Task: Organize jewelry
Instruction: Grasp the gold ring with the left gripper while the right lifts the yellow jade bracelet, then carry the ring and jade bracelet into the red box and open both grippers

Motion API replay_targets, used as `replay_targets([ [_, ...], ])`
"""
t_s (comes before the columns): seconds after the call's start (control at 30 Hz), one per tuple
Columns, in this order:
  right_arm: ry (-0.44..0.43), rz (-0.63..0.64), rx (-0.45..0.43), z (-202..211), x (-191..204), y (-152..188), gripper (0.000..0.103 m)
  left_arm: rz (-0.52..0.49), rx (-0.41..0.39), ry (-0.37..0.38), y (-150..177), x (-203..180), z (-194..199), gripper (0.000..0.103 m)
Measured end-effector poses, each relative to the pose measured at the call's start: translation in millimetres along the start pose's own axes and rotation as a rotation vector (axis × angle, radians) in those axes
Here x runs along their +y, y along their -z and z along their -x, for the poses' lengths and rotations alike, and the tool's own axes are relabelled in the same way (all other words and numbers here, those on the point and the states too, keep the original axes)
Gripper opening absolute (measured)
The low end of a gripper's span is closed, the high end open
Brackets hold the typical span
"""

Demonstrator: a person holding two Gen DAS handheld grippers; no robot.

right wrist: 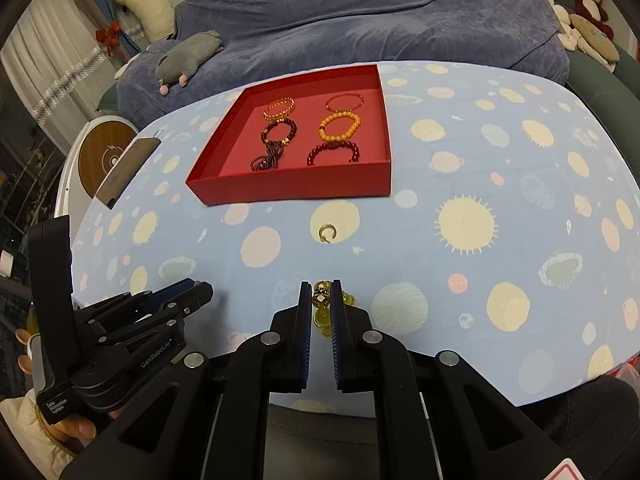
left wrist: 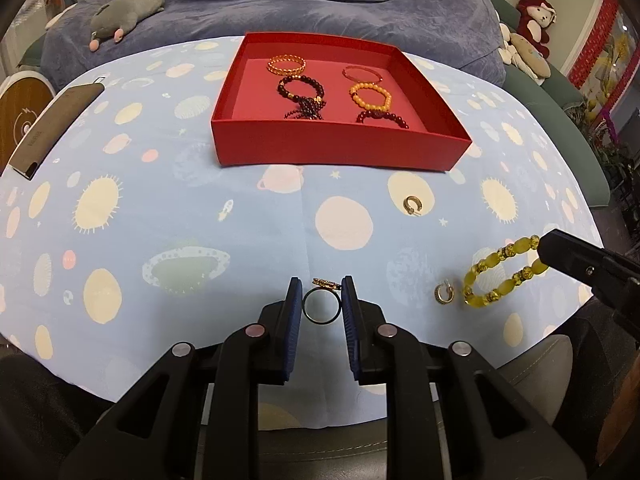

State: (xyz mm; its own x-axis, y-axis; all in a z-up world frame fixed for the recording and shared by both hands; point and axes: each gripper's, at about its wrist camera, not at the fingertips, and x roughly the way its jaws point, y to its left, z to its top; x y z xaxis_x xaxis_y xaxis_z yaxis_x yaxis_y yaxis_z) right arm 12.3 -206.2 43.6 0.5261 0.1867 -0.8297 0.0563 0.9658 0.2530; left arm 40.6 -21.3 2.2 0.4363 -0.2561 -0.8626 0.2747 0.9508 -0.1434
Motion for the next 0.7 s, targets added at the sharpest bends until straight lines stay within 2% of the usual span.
replay_targets([
  [0.23, -0.018, 0.033, -0.066, 15, 16, -39, 0.008, 0.017, -0.030, -0.008, -32, 11, 14, 0.020],
  [0.4, -0.042, 0.056, -0.112, 14, 26, -77, 0.008, 0.009, -0.061, -0.020, -69, 17, 18, 0.020],
  [0.57, -0.051, 0.082, -0.141, -1, 37, -116, 0.008, 0.003, -0.102, -0.026, -112, 20, 15, 0.020],
  [0.7, -0.082, 0.060, -0.126, -24, 39, -138, 0.009, 0.019, -0.111, -0.024, -142, 23, 3, 0.020],
])
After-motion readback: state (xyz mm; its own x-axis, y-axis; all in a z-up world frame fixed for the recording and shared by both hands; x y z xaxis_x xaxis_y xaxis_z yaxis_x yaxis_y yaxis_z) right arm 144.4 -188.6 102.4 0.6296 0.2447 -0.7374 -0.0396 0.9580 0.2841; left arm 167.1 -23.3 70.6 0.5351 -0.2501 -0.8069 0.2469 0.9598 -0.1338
